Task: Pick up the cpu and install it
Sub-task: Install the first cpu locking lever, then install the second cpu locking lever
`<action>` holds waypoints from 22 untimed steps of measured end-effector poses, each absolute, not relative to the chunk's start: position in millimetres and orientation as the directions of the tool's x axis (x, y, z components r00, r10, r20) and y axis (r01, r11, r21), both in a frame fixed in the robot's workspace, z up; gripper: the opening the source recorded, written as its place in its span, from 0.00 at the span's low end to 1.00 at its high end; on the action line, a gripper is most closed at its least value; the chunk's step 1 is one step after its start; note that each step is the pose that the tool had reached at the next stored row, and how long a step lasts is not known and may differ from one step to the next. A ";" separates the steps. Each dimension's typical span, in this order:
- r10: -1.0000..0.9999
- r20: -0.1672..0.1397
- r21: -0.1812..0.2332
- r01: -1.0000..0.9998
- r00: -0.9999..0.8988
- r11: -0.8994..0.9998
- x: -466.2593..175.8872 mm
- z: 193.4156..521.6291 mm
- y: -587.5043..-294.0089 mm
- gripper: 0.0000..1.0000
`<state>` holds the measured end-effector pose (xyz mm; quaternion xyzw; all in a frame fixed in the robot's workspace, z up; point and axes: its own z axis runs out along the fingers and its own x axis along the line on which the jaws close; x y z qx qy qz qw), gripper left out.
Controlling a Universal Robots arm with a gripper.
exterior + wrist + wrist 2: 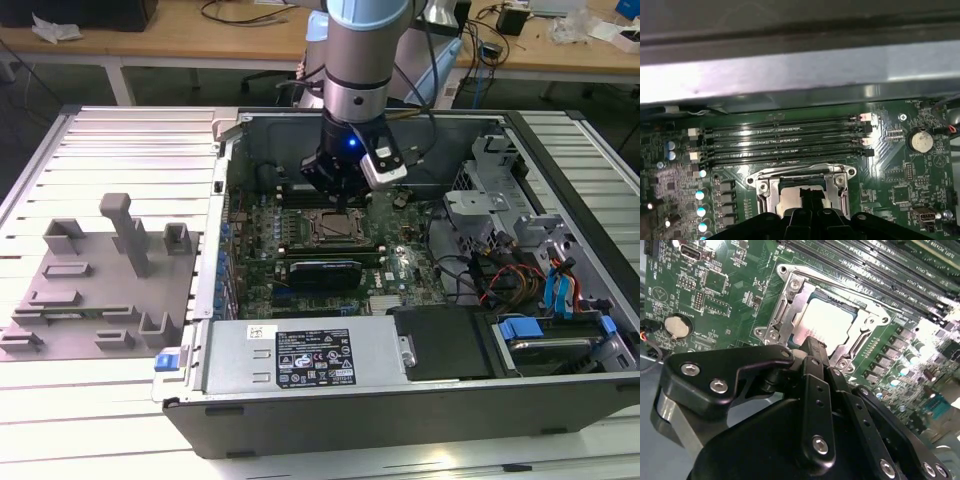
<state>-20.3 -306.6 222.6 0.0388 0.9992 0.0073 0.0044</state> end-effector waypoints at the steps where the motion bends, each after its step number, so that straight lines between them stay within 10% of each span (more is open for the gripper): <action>1: 0.071 -0.008 0.015 0.071 -0.997 0.997 -20.5 222.6 -306.9 0.11; 8: 0.045 -0.011 -0.060 0.046 -0.999 0.997 -21.9 222.5 -308.8 0.11; 22: 0.038 -0.015 -0.041 0.038 -0.999 0.998 -24.4 231.8 -319.5 0.11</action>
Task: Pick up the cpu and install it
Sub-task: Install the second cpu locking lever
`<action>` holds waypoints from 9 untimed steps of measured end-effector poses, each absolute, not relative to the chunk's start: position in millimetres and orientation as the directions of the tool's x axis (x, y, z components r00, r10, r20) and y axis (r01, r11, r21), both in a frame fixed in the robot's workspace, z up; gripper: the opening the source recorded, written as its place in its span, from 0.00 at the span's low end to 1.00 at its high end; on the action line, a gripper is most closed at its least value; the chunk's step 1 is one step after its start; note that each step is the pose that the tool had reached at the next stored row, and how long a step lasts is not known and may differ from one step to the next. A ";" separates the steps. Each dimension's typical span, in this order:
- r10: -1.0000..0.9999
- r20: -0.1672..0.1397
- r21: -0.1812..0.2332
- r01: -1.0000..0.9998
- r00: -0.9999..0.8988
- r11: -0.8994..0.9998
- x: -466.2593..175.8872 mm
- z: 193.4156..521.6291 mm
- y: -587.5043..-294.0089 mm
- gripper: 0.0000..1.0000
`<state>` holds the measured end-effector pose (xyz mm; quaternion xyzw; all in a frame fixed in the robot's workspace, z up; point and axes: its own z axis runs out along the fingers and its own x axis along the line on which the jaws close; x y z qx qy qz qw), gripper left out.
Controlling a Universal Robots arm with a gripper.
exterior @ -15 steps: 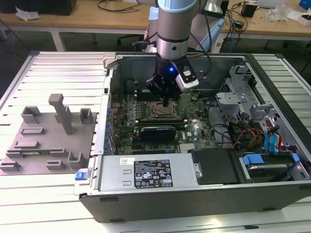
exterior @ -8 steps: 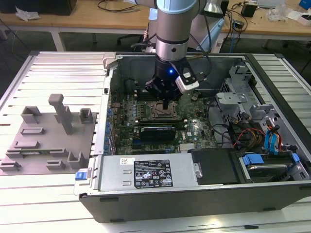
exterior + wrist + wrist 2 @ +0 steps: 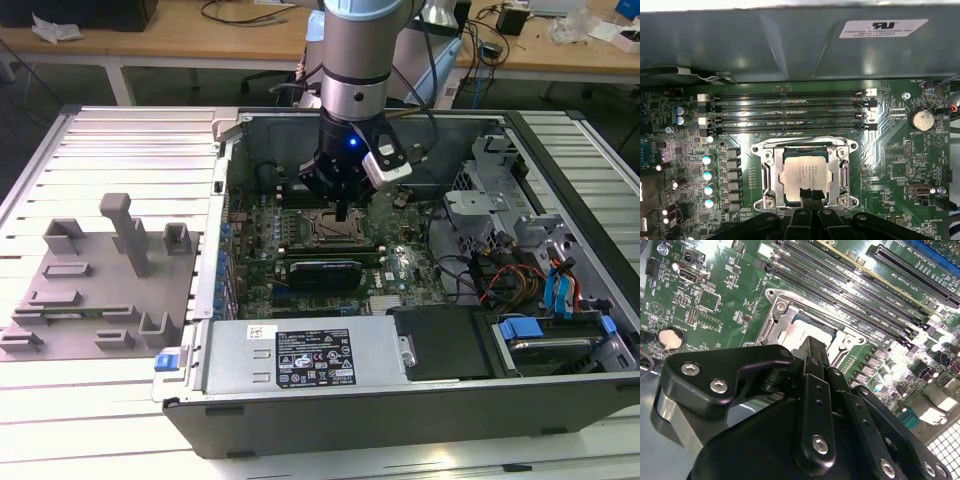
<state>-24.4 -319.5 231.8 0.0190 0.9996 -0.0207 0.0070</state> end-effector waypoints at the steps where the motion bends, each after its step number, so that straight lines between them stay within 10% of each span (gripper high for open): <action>1: 0.038 -0.015 -0.041 0.038 -0.999 0.998 -24.4 231.9 -319.5 0.11; 9: 0.038 -0.015 -0.041 0.038 -0.999 0.998 -24.4 232.9 -319.5 0.11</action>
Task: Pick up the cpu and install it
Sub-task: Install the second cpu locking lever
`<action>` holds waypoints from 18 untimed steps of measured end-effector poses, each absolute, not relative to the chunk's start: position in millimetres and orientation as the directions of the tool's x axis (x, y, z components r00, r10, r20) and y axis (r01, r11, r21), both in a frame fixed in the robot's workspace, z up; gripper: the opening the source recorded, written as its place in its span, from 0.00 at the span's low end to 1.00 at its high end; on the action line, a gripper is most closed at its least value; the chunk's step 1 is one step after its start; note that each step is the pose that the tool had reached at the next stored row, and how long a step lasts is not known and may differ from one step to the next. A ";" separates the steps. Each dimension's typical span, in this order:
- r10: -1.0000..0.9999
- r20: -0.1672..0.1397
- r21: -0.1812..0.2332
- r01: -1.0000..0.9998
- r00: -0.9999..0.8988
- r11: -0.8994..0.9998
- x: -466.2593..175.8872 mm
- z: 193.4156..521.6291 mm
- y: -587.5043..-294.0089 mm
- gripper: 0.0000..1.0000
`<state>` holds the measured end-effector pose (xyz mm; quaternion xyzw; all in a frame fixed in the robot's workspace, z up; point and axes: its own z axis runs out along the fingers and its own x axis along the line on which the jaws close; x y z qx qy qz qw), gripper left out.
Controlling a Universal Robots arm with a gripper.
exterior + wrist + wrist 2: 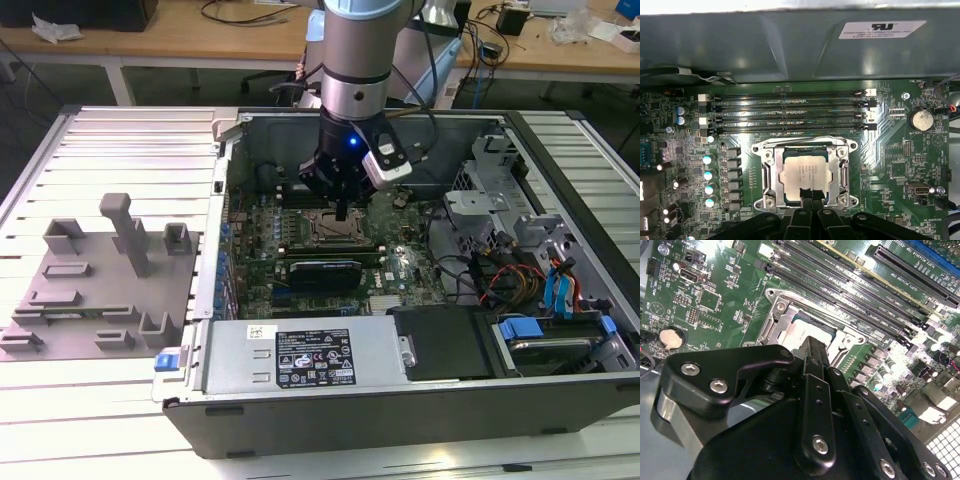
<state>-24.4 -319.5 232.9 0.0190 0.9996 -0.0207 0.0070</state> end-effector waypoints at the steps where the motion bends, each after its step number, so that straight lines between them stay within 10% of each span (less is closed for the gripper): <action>1: 0.038 -0.015 -0.041 0.038 -0.999 0.998 -24.4 233.0 -319.5 0.11; 18: 0.038 -0.015 -0.041 0.038 -0.999 0.998 -24.5 243.2 -343.0 0.11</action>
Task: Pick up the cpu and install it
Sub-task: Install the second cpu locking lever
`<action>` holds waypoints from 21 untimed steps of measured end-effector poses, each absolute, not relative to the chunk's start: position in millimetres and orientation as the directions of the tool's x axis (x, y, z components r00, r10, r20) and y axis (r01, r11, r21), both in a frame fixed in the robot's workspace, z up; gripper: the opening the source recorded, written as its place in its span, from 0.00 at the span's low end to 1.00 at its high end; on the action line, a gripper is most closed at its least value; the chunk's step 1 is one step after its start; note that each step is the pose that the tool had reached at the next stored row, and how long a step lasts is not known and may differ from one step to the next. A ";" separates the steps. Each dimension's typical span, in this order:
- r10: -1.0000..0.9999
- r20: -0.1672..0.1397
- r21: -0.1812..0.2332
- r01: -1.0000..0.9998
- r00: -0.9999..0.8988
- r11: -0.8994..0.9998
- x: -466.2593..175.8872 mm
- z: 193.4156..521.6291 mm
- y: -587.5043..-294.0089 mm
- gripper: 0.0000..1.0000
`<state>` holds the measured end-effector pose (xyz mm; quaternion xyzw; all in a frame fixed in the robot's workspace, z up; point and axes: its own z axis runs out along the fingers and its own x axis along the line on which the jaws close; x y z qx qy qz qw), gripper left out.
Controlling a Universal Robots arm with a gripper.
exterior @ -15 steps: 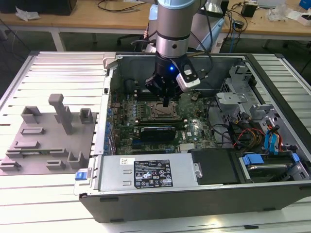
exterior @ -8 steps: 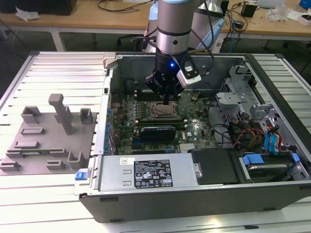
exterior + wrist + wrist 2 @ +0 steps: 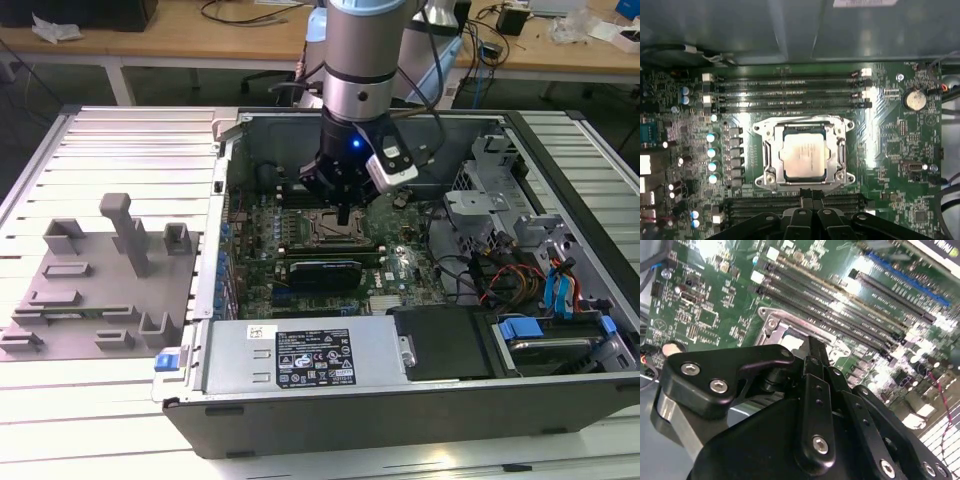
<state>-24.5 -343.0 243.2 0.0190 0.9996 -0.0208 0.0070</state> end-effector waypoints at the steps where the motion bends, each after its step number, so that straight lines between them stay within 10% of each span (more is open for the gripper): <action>1: 0.038 -0.015 -0.041 0.038 -0.999 0.998 -24.5 243.2 -349.0 0.11; 21: 0.037 -0.012 0.035 0.037 -0.999 0.999 -51.0 232.0 -362.7 0.11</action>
